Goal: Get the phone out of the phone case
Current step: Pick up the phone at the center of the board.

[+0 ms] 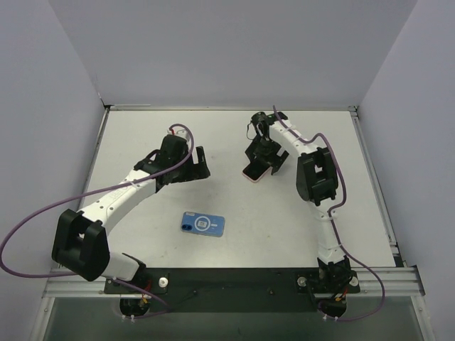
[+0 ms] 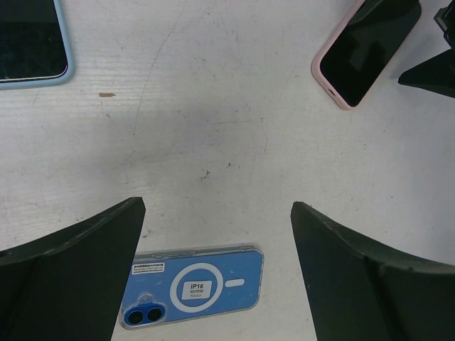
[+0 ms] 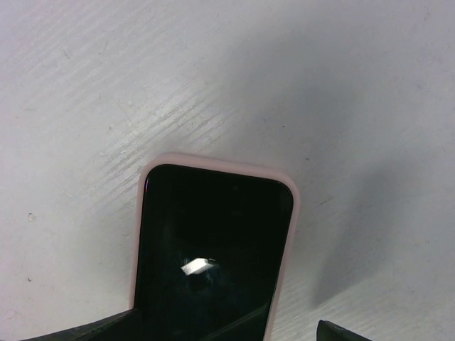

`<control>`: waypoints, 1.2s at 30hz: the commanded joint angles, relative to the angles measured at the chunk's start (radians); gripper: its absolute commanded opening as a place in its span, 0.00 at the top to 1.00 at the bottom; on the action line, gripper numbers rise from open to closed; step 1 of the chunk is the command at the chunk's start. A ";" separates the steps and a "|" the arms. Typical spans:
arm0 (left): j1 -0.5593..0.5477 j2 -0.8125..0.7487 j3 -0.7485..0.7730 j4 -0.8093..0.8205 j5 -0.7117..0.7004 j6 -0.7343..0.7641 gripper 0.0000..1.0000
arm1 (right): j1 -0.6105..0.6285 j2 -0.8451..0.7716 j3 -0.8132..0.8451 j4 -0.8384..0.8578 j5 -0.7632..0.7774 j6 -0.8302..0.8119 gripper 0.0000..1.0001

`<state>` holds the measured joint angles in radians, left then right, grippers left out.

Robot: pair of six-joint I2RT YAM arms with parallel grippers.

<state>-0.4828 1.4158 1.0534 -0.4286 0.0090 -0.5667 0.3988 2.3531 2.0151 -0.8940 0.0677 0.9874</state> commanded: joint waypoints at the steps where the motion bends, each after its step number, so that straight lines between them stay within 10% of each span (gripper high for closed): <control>1: 0.000 -0.031 0.039 0.056 -0.001 -0.009 0.04 | -0.008 0.015 0.042 -0.066 0.012 0.005 0.00; 36: -0.014 -0.072 0.043 0.030 -0.017 0.002 0.04 | -0.064 0.143 0.277 0.004 -0.095 -0.483 0.00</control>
<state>-0.4904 1.3613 1.0534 -0.4221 0.0013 -0.5682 0.3260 2.4668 2.2250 -0.8696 -0.0048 0.5949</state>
